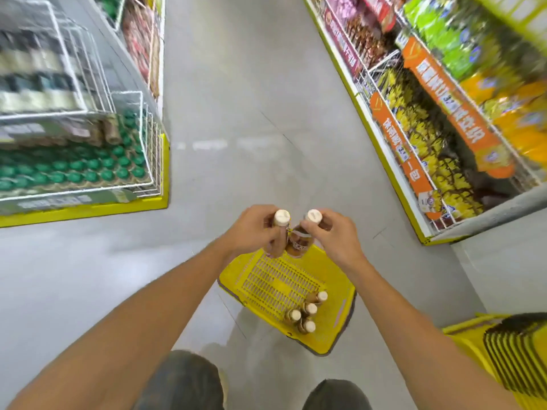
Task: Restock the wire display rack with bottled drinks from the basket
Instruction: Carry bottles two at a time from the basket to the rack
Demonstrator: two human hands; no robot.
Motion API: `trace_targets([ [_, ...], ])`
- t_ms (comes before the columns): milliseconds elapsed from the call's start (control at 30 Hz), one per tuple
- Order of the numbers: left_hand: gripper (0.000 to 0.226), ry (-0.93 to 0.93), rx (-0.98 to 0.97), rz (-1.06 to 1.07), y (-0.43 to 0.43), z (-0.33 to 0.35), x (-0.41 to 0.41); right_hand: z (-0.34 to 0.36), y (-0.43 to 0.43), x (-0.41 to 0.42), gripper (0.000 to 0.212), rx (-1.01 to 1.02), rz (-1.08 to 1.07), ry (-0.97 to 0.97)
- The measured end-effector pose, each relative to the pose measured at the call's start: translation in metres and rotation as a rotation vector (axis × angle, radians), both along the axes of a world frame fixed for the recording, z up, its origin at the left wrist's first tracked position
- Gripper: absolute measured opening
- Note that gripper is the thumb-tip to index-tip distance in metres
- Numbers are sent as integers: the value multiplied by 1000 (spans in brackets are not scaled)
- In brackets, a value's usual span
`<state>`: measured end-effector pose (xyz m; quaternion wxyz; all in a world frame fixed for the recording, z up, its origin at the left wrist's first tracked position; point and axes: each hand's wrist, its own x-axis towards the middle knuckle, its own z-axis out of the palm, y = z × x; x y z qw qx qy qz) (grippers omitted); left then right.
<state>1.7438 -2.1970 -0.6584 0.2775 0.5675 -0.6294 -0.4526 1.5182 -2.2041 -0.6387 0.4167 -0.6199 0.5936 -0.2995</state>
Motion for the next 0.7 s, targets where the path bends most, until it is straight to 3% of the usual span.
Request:
trace_targets([
  [100, 25, 68, -46, 85, -2, 165, 44, 160, -21, 39, 9, -68, 115, -40],
  [233, 12, 96, -112, 179, 11, 370, 107, 352, -43, 106, 9, -165, 267, -52],
  [367, 32, 51, -204, 299, 28, 511, 188, 498, -47, 194, 21, -285, 412, -85],
  [433, 33, 65, -245, 345, 41, 565, 229, 549, -46, 242, 23, -348, 477, -118],
  [567, 10, 66, -348, 453, 86, 636, 308, 609, -35, 343, 19, -405, 597, -163],
  [700, 17, -17, -427, 602, 127, 668, 389, 631, -15, 441, 27, -451, 728, -201],
])
